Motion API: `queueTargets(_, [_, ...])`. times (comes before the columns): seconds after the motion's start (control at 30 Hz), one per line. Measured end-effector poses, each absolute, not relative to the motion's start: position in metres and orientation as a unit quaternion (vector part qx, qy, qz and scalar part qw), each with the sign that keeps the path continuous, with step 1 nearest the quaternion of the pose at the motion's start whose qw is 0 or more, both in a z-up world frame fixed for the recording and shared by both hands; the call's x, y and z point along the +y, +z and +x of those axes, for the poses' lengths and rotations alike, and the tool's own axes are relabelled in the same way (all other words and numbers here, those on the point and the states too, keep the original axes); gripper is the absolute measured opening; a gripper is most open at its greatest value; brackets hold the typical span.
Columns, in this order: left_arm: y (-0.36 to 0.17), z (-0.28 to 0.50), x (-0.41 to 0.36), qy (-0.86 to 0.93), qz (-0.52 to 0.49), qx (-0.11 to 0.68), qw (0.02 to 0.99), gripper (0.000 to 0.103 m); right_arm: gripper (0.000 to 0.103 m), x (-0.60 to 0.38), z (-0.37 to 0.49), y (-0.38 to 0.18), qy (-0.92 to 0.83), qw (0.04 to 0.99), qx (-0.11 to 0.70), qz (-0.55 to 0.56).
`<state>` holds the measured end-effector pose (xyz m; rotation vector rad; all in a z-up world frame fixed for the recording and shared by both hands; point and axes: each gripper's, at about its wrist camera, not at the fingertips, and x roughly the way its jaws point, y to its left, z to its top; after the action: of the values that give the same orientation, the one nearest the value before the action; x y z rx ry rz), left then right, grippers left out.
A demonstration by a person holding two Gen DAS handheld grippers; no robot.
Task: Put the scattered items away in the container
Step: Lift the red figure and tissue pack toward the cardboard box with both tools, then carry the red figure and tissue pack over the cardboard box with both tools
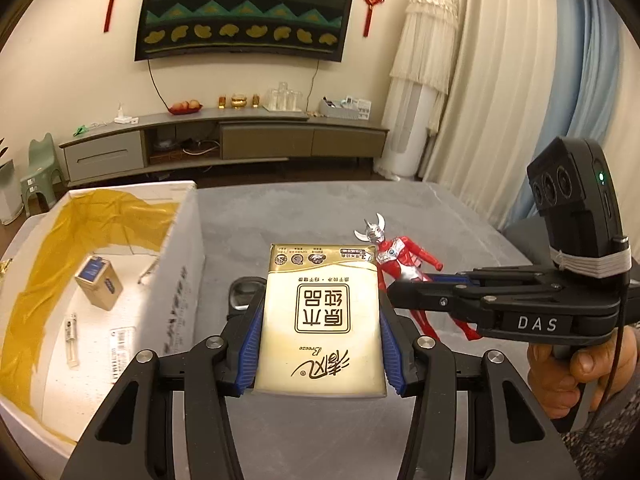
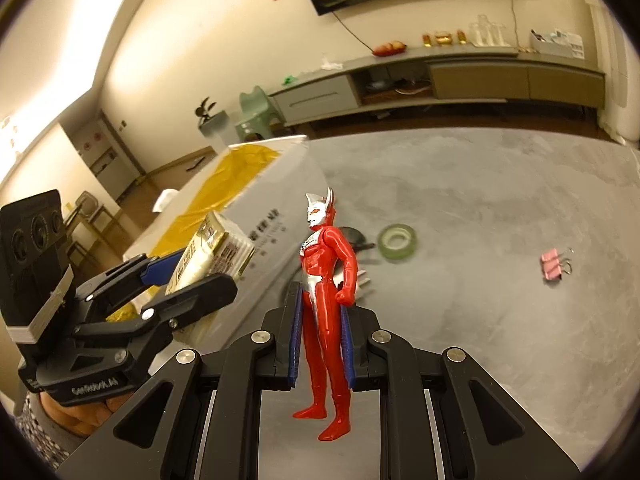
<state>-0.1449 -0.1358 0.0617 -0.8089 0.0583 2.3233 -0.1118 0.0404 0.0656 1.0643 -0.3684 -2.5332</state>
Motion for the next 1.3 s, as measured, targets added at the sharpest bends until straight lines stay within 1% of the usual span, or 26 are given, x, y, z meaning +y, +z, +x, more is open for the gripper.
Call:
queueTargets(0.27, [0.073,-0.158,-0.175,0.903,-0.299,-0.021,0.308,0.052,0.018,0.012,-0.115,0.070,-0.904,0.192,-0.108,0.367])
queueTargets(0.43, [0.085,-0.167,-0.218,0.914,-0.281,-0.060,0.285,0.052,0.018,-0.009,-0.117,0.073,-0.906,0.201,-0.097,0.361])
queueTargets(0.57, [0.085,-0.176,-0.252,0.921,-0.281,-0.080,0.258,0.052,0.018,-0.025,-0.121,0.076,-0.907,0.208,-0.089,0.355])
queueTargets(0.83, [0.074,-0.189,-0.301,0.927,-0.297,-0.095,0.208,0.052,0.018,-0.064,-0.126,0.085,-0.906,0.227,-0.081,0.347])
queueTargets(1.3, [0.064,-0.195,-0.333,0.929,-0.317,-0.098,0.166,0.052,0.018,-0.114,-0.122,0.103,-0.908,0.241,-0.063,0.336])
